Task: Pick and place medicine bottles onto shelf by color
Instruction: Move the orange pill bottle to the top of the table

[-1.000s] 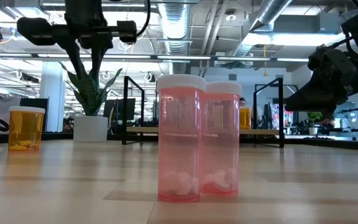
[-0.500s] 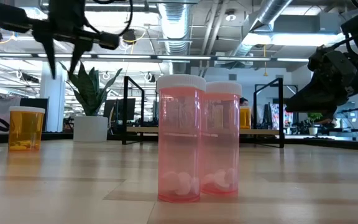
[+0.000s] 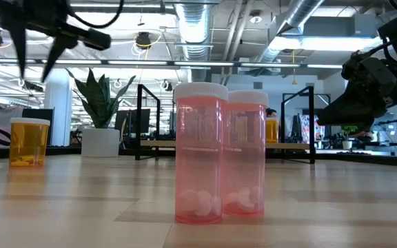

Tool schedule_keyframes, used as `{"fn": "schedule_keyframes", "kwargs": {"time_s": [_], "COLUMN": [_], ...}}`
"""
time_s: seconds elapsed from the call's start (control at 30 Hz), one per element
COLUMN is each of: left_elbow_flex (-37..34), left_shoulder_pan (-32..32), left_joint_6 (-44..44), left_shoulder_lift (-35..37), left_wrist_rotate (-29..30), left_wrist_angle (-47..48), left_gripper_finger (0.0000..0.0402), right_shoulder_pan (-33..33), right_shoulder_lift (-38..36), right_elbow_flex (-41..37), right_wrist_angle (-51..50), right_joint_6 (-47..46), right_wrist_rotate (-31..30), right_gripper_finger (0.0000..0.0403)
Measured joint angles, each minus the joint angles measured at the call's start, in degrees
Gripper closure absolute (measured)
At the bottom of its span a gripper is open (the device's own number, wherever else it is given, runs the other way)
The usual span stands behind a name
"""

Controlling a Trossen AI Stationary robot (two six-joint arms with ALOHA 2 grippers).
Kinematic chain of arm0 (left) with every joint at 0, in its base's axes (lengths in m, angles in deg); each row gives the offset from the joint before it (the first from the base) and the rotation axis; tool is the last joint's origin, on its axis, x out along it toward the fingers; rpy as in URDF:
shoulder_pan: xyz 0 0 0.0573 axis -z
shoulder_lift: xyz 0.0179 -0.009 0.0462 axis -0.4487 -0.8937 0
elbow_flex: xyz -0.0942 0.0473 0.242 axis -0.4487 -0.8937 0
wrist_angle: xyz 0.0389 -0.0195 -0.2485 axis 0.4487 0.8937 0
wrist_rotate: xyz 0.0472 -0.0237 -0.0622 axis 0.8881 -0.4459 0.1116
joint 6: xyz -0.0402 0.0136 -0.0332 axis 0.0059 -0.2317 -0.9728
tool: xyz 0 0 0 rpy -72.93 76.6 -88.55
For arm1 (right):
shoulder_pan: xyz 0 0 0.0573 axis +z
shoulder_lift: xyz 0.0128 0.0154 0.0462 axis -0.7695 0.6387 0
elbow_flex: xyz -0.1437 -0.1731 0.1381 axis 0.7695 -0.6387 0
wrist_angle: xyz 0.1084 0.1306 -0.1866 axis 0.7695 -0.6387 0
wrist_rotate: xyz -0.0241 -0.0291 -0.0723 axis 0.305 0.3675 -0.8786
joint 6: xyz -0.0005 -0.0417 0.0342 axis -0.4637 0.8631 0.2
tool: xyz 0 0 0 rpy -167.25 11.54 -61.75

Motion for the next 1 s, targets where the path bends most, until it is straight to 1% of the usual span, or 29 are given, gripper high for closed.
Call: {"fn": "schedule_keyframes", "kwargs": {"time_s": [0.1,0.27,0.37,0.47,0.63,0.7,0.77,0.9,1.0], "left_elbow_flex": [0.0,0.0,0.0,0.0,0.0,0.0,0.0,0.0,0.0], "left_shoulder_pan": [1.7,3.3,3.7,3.7,3.8,3.8,3.7,4.5,4.8], "left_joint_6": [-2.3,-2.8,-5.8,-8.7,-9.1,-9.2,-9.2,-6.3,-5.2], "left_shoulder_lift": [0.0,0.0,0.0,0.0,0.0,0.0,0.0,0.0,0.0], "left_wrist_rotate": [-0.7,4.5,6.7,7.1,6.9,7.6,7.0,6.8,10.2], "left_wrist_angle": [0.7,0.8,0.8,0.6,0.4,0.5,0.5,0.0,0.2], "left_gripper_finger": [0.0310,0.0310,0.0303,0.0287,0.0255,0.0249,0.0247,0.0246,0.0250], "right_shoulder_pan": [0.0,0.0,0.0,0.0,0.0,0.0,0.0,0.0,0.0], "right_shoulder_lift": [0.0,0.0,0.0,0.0,0.0,0.0,0.0,0.0,0.0], "right_elbow_flex": [0.0,0.0,0.0,0.0,0.0,0.0,0.0,0.0,0.0], "right_wrist_angle": [0.0,0.0,0.0,0.0,0.0,0.0,0.0,0.0,0.0], "right_joint_6": [0.0,0.0,0.0,0.0,0.0,0.0,0.0,0.0,0.0], "right_wrist_rotate": [0.0,0.0,0.0,0.0,0.0,0.0,0.0,0.0,0.0], "right_gripper_finger": [0.0241,0.0241,0.0241,0.0241,0.0241,0.0241,0.0241,0.0241,0.0241]}}
